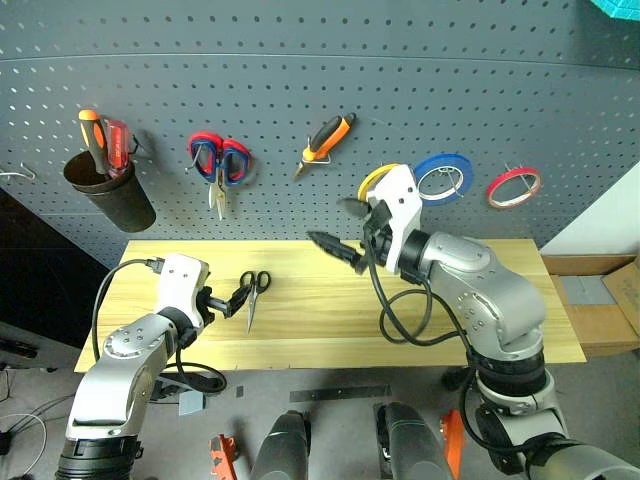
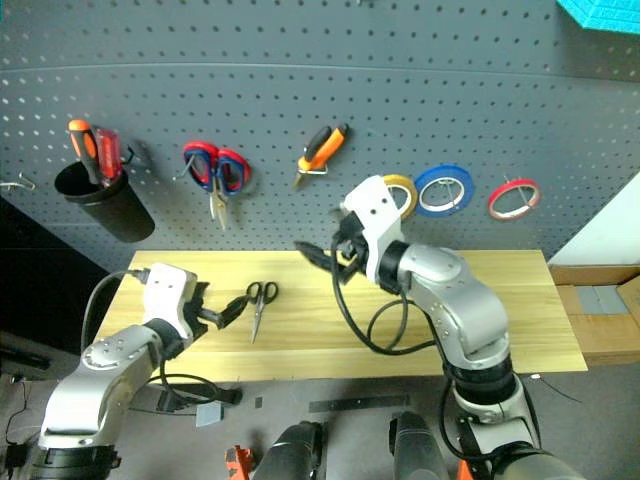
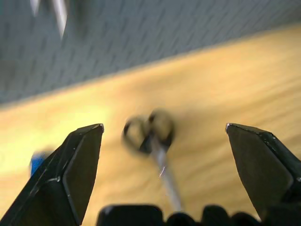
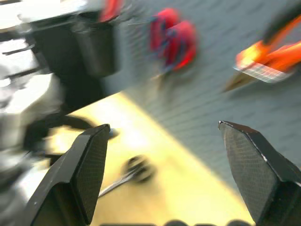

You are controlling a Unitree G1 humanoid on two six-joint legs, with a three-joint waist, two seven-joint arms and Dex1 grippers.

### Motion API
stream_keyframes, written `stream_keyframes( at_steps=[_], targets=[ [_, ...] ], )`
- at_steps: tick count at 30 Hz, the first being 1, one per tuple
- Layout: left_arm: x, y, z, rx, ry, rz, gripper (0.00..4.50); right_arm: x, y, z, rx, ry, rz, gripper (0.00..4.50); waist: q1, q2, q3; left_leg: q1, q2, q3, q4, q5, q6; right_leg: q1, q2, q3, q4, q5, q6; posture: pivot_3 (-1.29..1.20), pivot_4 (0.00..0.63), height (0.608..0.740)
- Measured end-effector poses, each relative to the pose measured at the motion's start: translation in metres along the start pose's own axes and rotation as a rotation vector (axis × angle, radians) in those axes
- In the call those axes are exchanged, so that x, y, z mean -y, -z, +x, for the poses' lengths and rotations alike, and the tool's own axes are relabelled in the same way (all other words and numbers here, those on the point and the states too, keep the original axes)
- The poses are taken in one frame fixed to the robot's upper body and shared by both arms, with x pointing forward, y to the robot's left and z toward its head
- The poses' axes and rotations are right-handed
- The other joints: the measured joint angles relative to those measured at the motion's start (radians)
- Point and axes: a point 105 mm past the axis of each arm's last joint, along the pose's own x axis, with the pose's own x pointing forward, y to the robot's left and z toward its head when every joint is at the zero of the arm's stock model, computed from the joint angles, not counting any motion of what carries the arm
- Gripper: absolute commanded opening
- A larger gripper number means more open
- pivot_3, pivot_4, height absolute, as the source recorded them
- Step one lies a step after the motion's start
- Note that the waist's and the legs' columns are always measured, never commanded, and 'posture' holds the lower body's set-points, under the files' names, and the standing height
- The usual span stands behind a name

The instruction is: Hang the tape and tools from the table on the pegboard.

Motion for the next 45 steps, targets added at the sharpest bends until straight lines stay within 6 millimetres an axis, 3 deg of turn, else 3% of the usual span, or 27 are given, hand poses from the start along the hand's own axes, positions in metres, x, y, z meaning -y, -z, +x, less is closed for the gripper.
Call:
stream_keyframes(
  at_steps=[4, 12, 17, 25, 29, 39, 45],
  targets=[
    [-0.009, 0.02, 0.009, -0.13, -0.078, -0.036, 4.5, -0.006, 0.021, -0.001, -0.092, -0.028, 0.048, 3.76, 0.0, 0.0, 0.0, 0.0, 0.0, 0.0, 0.0, 0.0, 0.0, 0.0, 0.0, 0.0, 0.0, 0.0, 0.0, 0.02, 0.21, 0.74],
    [0.005, 0.05, 0.032, -0.289, -0.076, -0.054, 4.5, -0.02, 0.038, 0.001, -0.186, -0.086, 0.022, 3.76, 0.0, 0.0, 0.0, -0.001, 0.0, 0.0, 0.0, 0.0, 0.0, -0.001, 0.0, -0.001, -0.001, 0.0, 0.0, 0.02, 0.219, 0.74],
    [0.007, 0.054, 0.048, -0.318, -0.098, -0.092, 4.5, -0.031, 0.054, -0.001, -0.262, -0.156, -0.095, 3.76, 0.001, 0.0, 0.0, -0.001, 0.0, -0.001, 0.0, 0.0, 0.0, -0.001, -0.001, -0.001, -0.001, 0.0, 0.0, 0.01, 0.222, 0.74],
    [0.004, 0.051, 0.066, -0.319, -0.114, -0.092, 4.5, -0.038, 0.055, 0.001, -0.257, -0.19, -0.136, 3.76, 0.0, -0.001, 0.0, -0.002, 0.0, -0.001, 0.0, 0.0, 0.0, -0.001, -0.001, -0.001, -0.002, 0.0, 0.0, -0.01, 0.224, 0.74],
    [0.004, 0.051, 0.071, -0.313, -0.11, -0.106, 3.63, -0.037, 0.055, 0.001, -0.262, -0.188, -0.138, 3.81, 0.0, -0.001, 0.0, -0.002, 0.0, -0.001, 0.0, 0.0, 0.0, -0.001, -0.001, -0.002, -0.002, 0.0, 0.0, -0.01, 0.223, 0.74],
    [0.008, 0.049, 0.078, -0.298, -0.082, -0.076, 0.13, -0.032, 0.058, 0.0, -0.278, -0.183, -0.123, 3.81, -0.001, -0.001, 0.0, -0.002, 0.0, -0.001, 0.0, 0.0, 0.0, 0.0, -0.001, -0.002, -0.002, 0.0, 0.0, -0.03, 0.211, 0.74],
    [0.007, 0.053, 0.075, -0.275, -0.075, -0.046, 0.09, -0.025, 0.057, -0.002, -0.269, -0.17, -0.157, 3.81, -0.003, -0.001, 0.0, -0.002, 0.0, -0.001, 0.0, 0.0, 0.0, -0.001, -0.001, -0.001, -0.003, 0.0, 0.0, -0.04, 0.207, 0.74]
  ],
)
